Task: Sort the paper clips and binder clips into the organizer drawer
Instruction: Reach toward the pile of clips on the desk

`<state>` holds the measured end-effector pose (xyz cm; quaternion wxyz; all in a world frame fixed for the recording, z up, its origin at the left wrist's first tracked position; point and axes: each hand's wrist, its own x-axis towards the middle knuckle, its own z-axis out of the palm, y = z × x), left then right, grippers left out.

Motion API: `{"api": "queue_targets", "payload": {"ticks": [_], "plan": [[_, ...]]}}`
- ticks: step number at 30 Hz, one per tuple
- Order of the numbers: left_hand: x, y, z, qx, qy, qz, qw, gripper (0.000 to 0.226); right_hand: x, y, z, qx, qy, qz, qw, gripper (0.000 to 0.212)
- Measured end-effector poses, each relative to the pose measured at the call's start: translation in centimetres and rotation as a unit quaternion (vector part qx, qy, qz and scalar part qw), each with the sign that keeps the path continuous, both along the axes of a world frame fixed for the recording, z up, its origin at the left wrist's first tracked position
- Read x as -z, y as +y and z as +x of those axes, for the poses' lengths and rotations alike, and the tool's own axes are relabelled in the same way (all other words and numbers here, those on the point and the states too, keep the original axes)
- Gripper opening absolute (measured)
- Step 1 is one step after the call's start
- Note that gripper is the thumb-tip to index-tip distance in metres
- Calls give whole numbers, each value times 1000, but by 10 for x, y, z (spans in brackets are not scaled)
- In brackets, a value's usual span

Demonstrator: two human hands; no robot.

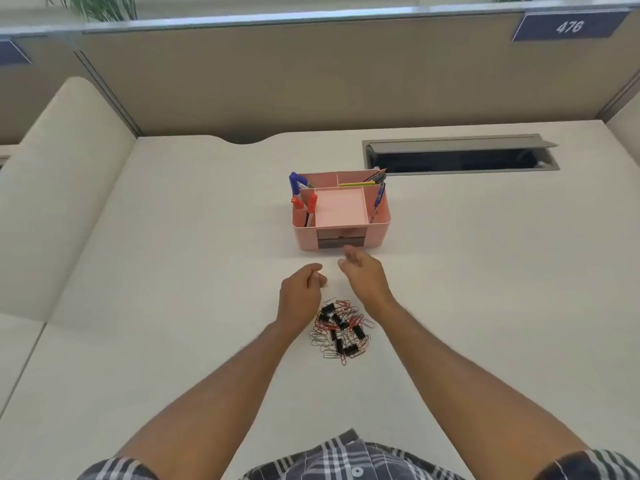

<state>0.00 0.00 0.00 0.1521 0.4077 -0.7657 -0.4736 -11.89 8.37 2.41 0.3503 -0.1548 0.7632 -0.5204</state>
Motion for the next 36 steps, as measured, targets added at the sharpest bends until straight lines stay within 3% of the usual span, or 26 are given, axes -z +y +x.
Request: {"api": "queue_targets", "payload": {"ticks": [3, 6, 12, 18, 25, 36], "plan": [[-2, -7, -3, -10, -4, 46, 999, 26, -3, -15, -3, 78, -175, -105, 976, 46], [-4, -10, -2, -12, -4, 74, 997, 25, -3, -24, -1, 134, -314, -188, 921, 42], [-5, -14, -6, -32, 33, 96, 994, 26, -3, -35, 4, 198, -454, -274, 824, 41], [-6, -17, -10, -82, 56, 124, 987, 21, -3, -26, 8, 183, -471, -280, 816, 46], [-17, -15, -23, -133, 123, 229, 957, 36, -1, -4, 24, 173, -483, -286, 809, 49], [-19, -9, -21, -133, 138, 245, 950, 29, -1, 9, 34, 174, -483, -278, 812, 47]]}}
